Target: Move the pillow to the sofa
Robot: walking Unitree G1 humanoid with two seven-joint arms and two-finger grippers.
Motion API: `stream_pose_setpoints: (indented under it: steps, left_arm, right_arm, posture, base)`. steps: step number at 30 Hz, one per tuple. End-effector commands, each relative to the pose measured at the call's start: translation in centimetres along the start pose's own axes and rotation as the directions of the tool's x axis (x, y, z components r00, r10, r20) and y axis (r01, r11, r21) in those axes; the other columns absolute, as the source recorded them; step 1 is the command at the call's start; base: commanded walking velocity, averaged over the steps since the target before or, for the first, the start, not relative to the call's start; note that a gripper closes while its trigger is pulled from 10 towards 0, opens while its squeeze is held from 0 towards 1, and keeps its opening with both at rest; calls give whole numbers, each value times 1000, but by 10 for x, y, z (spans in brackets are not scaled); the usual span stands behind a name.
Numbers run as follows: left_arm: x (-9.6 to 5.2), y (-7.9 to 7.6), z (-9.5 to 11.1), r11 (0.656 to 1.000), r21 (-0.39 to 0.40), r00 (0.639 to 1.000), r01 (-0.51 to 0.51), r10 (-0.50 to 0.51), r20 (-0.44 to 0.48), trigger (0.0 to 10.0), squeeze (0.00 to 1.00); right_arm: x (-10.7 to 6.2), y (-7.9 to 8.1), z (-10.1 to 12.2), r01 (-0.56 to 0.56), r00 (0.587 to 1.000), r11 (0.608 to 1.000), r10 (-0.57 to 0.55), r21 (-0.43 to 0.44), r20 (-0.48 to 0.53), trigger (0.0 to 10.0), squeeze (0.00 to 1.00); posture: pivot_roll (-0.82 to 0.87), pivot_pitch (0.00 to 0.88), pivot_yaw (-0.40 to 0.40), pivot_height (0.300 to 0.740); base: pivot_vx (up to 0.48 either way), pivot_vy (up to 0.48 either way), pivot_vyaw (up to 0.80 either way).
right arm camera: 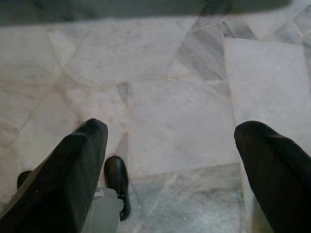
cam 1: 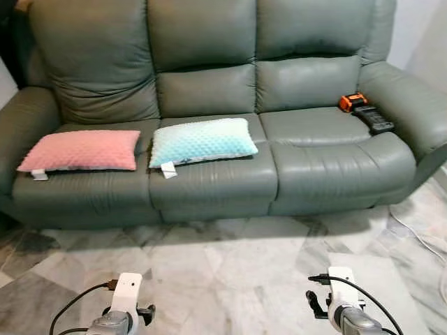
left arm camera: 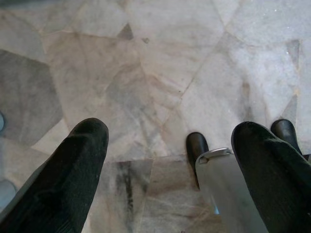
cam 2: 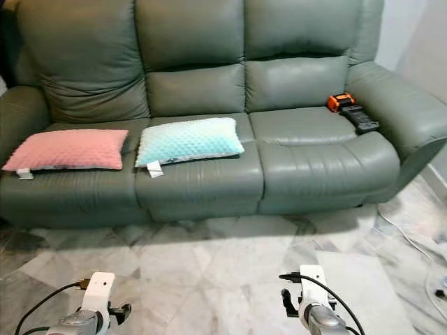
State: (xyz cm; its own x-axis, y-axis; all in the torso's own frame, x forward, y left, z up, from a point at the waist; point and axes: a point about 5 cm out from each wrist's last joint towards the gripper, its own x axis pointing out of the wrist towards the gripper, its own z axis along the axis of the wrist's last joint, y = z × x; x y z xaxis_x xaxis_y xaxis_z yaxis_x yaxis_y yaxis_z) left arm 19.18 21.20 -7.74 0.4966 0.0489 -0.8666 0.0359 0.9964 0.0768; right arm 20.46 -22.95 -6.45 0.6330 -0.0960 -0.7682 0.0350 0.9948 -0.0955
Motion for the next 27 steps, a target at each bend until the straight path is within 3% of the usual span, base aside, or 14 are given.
stream_pose_setpoints:
  steps: [1, 9, 18, 27]
  left_arm:
    - [-1, 4, -2, 1000, -1, 1000, -21, 21, -5, 10000, 0]
    - [-1, 3, -17, 994, -102, 999, -46, 44, -22, 10000, 0]
    - [-5, 9, -37, 995, -75, 996, -60, 55, -65, 10000, 0]
    - [-3, 7, -27, 998, -37, 998, -53, 51, -46, 10000, 0]
  right_arm:
    - [0, 0, 1, -11, 1000, 1000, 11, -8, 9, 10000, 0]
    - [1, -3, 11, -45, 999, 996, 46, -77, 12, 10000, 0]
    - [3, 4, 20, -59, 998, 994, 61, -89, 25, 10000, 0]
    - [3, 8, 15, -57, 998, 996, 58, -65, 13, 10000, 0]
  posture:
    - [-99, 0, 23, 740]
    - [-36, 0, -69, 740]
    - [-35, 0, -53, 740]
    - [-40, 0, -28, 740]
  base:
    - [0, 0, -563]
    - [0, 0, 0]
    - [0, 0, 0]
    - [0, 0, 0]
